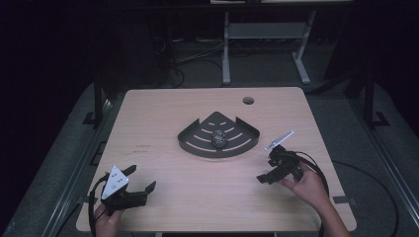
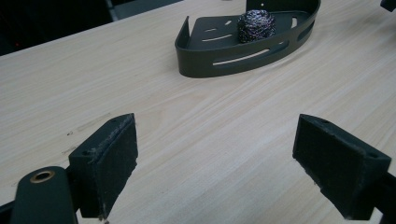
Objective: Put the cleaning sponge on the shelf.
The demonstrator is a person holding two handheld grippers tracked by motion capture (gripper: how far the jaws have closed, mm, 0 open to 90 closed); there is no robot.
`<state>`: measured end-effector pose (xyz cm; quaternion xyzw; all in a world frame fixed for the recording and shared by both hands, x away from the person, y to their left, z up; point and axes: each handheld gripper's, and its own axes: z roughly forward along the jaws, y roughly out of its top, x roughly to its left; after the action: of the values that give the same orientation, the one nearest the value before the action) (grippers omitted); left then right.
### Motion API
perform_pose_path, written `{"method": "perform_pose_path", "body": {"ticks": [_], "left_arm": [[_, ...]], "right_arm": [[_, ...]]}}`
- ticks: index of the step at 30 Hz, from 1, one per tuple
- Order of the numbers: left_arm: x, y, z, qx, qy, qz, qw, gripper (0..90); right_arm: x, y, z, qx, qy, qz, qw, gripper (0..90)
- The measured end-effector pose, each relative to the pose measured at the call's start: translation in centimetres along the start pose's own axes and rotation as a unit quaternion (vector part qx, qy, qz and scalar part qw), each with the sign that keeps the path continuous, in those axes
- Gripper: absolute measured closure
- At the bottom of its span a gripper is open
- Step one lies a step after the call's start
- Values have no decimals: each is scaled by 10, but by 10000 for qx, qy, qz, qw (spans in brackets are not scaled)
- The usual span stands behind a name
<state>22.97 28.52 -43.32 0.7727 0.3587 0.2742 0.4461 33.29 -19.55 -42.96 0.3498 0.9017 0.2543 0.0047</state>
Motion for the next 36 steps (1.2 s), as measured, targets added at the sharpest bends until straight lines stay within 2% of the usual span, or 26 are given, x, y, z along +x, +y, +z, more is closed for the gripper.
{"method": "perform_pose_path", "body": {"ticks": [15, 23, 36], "left_arm": [[0, 0, 0, 20, -8, 4, 10000, 133], [0, -1, 1, 7, -6, 13, 10000, 133], [-1, -1, 1, 14, -1, 17, 10000, 133]], "right_arm": [[3, -16, -3, -44, -7, 43, 10000, 172], [1, -29, -4, -93, -21, 181, 9998, 172], [0, -43, -10, -134, -79, 264, 9995, 171]]}}
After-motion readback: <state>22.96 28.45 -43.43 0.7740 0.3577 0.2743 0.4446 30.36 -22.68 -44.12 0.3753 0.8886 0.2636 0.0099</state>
